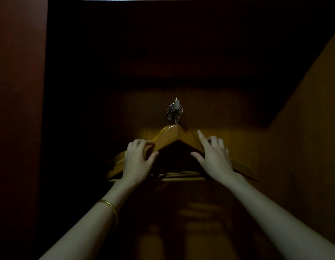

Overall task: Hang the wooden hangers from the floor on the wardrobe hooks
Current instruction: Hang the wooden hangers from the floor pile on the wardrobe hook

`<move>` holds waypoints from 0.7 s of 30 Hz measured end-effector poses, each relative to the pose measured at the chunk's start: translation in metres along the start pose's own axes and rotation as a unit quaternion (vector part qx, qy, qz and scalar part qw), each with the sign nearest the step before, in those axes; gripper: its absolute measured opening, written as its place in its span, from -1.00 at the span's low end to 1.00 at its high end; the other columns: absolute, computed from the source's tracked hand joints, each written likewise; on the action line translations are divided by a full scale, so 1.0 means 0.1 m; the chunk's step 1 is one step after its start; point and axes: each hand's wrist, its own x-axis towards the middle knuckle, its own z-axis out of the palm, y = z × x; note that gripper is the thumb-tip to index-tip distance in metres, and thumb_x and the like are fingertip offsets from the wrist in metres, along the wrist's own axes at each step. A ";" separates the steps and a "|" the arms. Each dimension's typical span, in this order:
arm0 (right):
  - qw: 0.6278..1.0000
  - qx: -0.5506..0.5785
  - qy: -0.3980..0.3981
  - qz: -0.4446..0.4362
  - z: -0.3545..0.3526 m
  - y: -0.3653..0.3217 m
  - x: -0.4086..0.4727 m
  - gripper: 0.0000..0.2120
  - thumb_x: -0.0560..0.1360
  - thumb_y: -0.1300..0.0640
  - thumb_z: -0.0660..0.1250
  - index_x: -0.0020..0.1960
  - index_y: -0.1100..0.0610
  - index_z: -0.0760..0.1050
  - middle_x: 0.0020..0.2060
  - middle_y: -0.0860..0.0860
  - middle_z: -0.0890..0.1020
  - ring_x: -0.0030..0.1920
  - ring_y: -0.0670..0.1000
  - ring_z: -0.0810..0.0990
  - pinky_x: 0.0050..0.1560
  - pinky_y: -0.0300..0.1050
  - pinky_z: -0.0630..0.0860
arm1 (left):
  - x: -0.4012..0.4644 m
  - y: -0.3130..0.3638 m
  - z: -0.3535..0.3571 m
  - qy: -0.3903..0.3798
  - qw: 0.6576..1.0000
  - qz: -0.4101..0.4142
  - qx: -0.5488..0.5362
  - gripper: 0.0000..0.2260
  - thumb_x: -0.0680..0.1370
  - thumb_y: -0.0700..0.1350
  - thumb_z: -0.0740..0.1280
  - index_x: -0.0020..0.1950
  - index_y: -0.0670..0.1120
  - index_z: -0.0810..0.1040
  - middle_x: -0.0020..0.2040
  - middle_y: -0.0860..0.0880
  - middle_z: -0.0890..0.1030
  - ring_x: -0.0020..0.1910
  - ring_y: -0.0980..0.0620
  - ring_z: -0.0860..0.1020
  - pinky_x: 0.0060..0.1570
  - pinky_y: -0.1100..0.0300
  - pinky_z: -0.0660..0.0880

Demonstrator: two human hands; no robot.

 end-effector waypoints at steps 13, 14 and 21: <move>0.998 -0.043 -0.038 -0.003 -0.24 0.01 -0.82 -0.67 0.55 -0.03 0.17 0.27 0.05 0.44 0.27 0.00 0.42 0.33 0.04 0.27 0.31 0.01 0.25 | -0.75 0.54 0.24 -0.134 0.981 0.119 -0.069 -0.67 0.49 0.05 0.31 0.22 0.00 0.44 0.17 0.05 0.50 0.19 0.10 0.42 0.16 0.18 0.38; 0.998 -0.046 -0.053 0.006 -0.26 0.04 -0.93 -0.67 0.56 -0.03 0.16 0.26 0.05 0.44 0.27 0.00 0.43 0.33 0.04 0.27 0.31 0.01 0.25 | -0.83 0.55 0.29 -0.152 0.978 0.117 -0.080 -0.68 0.50 0.04 0.30 0.21 -0.02 0.44 0.16 0.04 0.51 0.17 0.09 0.44 0.14 0.17 0.39; 0.977 0.053 -0.169 0.123 -0.33 0.37 -1.98 -0.72 0.56 -0.01 0.20 0.20 0.06 0.48 0.00 -0.01 0.61 -0.20 -0.16 0.52 -0.06 -0.11 0.54 | -1.78 0.72 0.60 -0.280 0.939 0.072 -0.185 -0.76 0.52 -0.02 0.29 0.15 -0.05 0.48 0.04 0.02 0.59 0.00 0.10 0.56 0.01 0.07 0.56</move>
